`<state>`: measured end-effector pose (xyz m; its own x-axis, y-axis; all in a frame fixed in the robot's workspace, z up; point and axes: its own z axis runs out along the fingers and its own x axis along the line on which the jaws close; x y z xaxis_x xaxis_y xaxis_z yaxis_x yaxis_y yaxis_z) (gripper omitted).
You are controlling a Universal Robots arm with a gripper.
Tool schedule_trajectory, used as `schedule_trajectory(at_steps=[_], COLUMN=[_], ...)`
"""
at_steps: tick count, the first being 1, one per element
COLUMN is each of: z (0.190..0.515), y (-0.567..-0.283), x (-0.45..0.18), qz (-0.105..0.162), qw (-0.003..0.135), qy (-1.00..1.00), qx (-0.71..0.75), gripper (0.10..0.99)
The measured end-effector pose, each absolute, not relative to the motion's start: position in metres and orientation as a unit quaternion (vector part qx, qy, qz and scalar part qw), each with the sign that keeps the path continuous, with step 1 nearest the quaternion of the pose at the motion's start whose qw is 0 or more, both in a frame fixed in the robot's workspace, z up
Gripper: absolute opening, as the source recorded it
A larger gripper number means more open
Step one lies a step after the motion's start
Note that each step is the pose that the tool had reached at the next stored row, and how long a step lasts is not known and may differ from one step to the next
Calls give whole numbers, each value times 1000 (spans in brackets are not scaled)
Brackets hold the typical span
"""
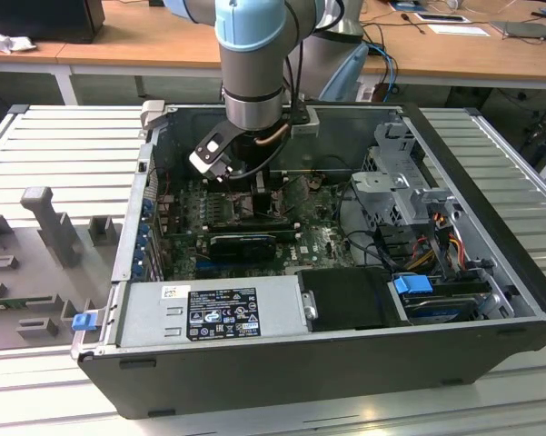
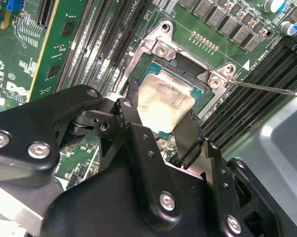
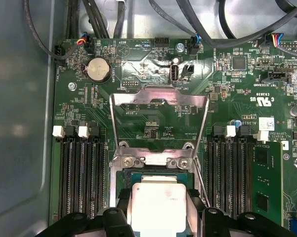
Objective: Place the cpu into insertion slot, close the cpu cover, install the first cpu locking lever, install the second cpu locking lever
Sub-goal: 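Place the cpu into insertion slot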
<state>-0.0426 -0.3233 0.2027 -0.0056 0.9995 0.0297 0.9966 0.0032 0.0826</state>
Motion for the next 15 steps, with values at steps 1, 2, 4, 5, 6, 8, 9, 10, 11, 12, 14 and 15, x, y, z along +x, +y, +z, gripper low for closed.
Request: schedule_trajectory(at_steps=[1,2,4,5,6,8,9,10,11,12,14,15], z=[203,202,202,201,201,200,200,200,200,201,201,202], y=[-323,-323,-323,-323,-323,-323,-323,-323,-323,-323,-323,-323], x=[-43,-43,-43,-43,-43,-43,-43,-43,-43,-43,-43,-43], qz=[40,40,40,40,40,40,40,40,40,40,39,38], qw=[19,19,19,19,19,19,19,19,19,19,20,21], qy=[708,708,708,708,708,709,709,709,709,709,711,713], qx=[705,705,705,705,704,704,704,704,704,704,702,700], gripper=[541,541,604,604,604,604,604,604,592,529,529,529])
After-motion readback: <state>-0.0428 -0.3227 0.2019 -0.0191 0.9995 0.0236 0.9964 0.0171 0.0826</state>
